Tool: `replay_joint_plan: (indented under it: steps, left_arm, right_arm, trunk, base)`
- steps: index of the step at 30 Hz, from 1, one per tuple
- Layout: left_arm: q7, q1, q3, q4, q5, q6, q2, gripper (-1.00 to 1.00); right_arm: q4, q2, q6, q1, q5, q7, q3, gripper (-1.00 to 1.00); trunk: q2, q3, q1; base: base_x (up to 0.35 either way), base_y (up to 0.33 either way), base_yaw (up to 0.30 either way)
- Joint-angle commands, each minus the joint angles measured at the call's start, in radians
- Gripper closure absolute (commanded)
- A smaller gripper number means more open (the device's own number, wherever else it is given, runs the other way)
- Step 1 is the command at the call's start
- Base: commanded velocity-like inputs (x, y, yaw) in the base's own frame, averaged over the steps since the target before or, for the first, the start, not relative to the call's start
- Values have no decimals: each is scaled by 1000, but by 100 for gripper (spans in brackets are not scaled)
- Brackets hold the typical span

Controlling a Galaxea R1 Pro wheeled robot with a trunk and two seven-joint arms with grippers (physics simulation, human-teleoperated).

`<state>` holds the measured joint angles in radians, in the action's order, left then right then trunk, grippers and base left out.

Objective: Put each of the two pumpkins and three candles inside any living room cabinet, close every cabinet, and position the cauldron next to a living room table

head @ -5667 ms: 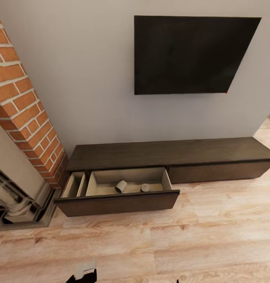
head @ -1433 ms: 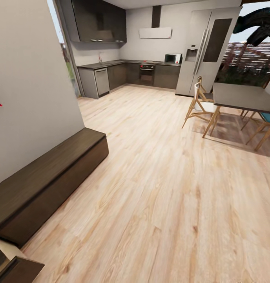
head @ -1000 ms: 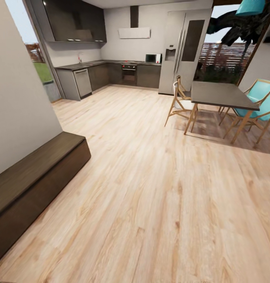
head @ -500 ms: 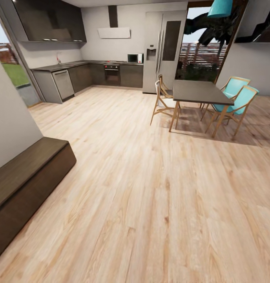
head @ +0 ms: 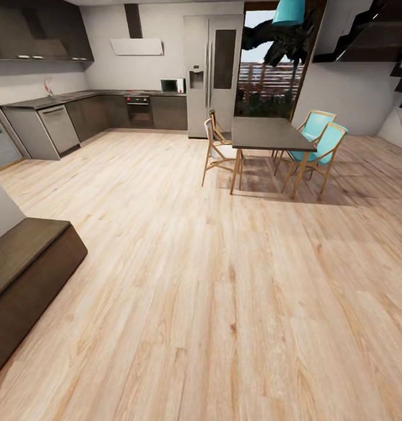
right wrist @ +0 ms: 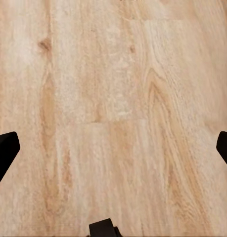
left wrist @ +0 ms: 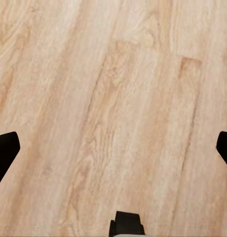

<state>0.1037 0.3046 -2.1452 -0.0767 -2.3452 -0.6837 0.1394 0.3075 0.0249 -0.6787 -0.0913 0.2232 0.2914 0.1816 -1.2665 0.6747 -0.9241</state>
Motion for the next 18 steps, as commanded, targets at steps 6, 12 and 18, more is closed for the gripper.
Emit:
replay_joint_plan:
  steps: [6,12,18]
  left_arm:
    - [4,1,6,-3,-11,2,-18,-100]
    - [5,1,5,-3,-11,3,-37,-100]
    - [5,1,5,-3,-11,3,-47,-100]
  right_arm:
    - [-1,0,-3,-1,8,5,9,-100]
    - [-1,-1,-3,-1,8,5,9,-100]
    - [-1,-2,-3,-1,8,5,8,-100]
  trunk:
    - [0,4,-1]
    - [0,8,-1]
    - [0,12,-1]
  base:
    - [327,-35,-253]
    - [331,-85,-243]
    - [331,-91,-240]
